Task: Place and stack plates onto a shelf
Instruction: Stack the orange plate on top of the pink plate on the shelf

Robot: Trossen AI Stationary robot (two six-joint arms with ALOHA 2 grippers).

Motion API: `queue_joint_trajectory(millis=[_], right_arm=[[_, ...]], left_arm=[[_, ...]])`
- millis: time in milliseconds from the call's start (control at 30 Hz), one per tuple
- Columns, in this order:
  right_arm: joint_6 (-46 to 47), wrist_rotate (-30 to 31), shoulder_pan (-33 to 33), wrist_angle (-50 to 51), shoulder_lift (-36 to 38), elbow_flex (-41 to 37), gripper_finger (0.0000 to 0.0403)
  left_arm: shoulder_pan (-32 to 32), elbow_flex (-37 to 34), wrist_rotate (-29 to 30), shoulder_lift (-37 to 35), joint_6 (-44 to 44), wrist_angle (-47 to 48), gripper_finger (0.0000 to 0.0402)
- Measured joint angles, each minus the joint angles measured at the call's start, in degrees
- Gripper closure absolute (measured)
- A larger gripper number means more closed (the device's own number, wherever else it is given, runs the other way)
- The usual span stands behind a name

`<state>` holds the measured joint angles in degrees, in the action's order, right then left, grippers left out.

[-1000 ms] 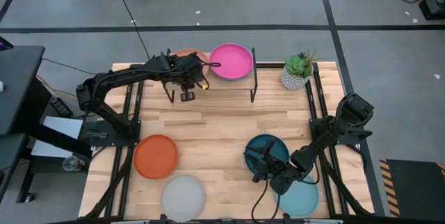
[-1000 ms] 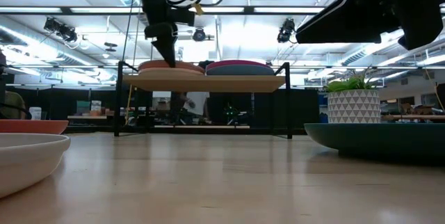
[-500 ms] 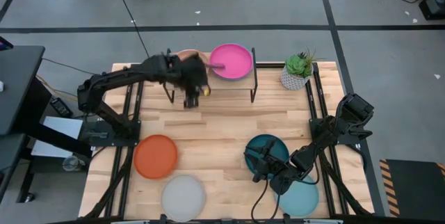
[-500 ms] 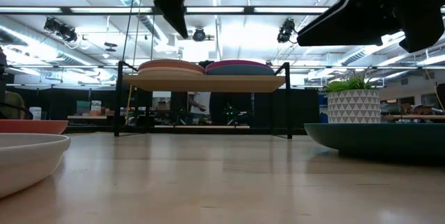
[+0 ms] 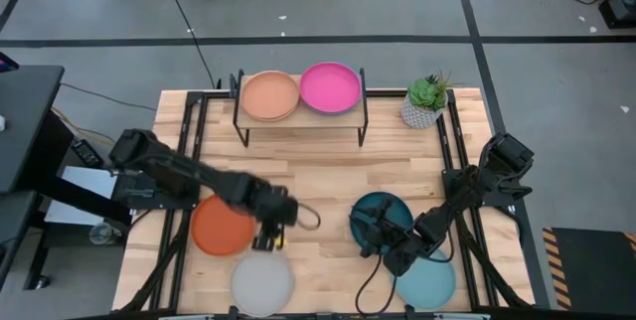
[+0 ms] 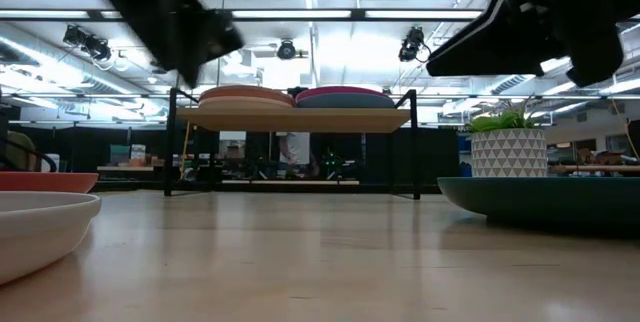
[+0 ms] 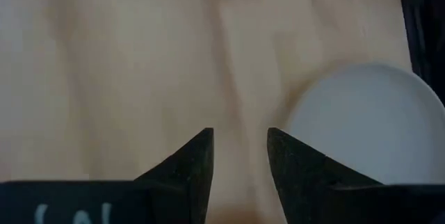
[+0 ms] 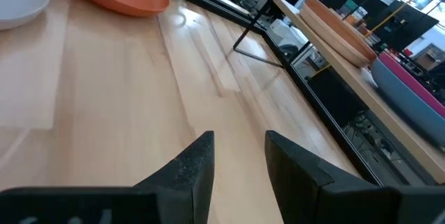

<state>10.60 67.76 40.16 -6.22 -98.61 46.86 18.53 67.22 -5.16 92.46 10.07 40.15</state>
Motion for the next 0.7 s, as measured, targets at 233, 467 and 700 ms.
queue_joint_trajectory(millis=[233, 467, 700], right_arm=[[-0.53, -3.04, -1.96, -1.07, -0.02, -0.01, 0.0268], [-0.54, -3.31, -2.38, -1.01, -0.02, -0.01, 0.0268], [-1.15, -3.31, -2.38, -1.48, -0.02, 0.01, 0.0268]], left_arm=[[6.70, -0.06, -2.13, 8.41, 9.49, -2.72, 0.0258], [6.72, 1.20, 1.78, 10.25, 21.37, 7.62, 0.0258], [6.52, 2.21, 2.38, 9.78, 40.01, 12.92, 0.0258]])
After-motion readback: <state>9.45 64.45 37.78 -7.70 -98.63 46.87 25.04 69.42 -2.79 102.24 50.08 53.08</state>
